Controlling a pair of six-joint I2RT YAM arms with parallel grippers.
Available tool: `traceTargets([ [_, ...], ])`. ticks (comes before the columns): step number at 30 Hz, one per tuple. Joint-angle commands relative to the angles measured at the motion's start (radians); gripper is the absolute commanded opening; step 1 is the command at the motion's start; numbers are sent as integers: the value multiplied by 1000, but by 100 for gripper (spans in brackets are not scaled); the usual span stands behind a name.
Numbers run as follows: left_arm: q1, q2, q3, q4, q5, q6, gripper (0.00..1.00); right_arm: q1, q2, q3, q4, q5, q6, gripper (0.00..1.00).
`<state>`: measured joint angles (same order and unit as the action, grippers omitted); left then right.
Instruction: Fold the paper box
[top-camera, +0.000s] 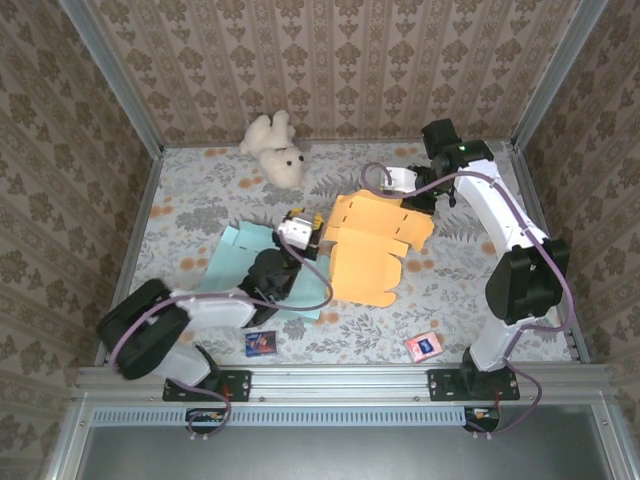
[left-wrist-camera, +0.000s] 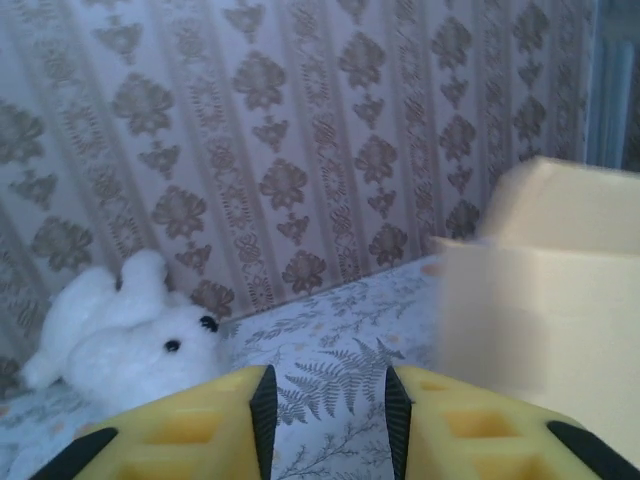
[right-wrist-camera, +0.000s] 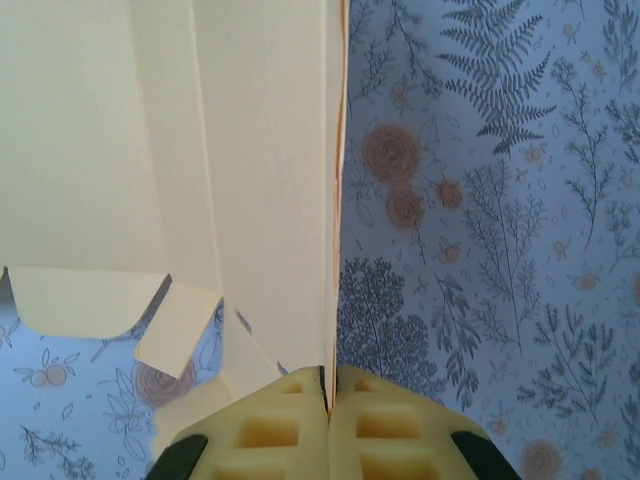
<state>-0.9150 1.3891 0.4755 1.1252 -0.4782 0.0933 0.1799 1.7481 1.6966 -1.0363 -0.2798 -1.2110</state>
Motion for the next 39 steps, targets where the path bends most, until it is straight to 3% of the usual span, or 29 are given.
traceTargets([
  [1,2,-216,9,-281,24,-251,34,13,-58,-10,-17,74,33,0],
  [3,13,-345,54,-563,85,-389,30,28,-68,-26,-21,96,44,0],
  [5,20,-425,76,-707,154,-511,24,40,-70,-34,-24,113,65,0],
  [9,19,-455,63,-719,353,-630,23,63,-55,-22,-59,132,116,0],
  [16,5,-277,168,-760,478,-673,17,91,-98,-58,-73,121,128,0],
  [28,-18,-50,267,-687,417,-677,10,79,-129,-128,-21,100,81,0],
  [32,15,-37,278,-709,372,-685,8,79,-136,-148,-10,95,69,0],
  [39,75,-16,347,-792,398,-696,8,81,-169,-185,17,88,56,0],
])
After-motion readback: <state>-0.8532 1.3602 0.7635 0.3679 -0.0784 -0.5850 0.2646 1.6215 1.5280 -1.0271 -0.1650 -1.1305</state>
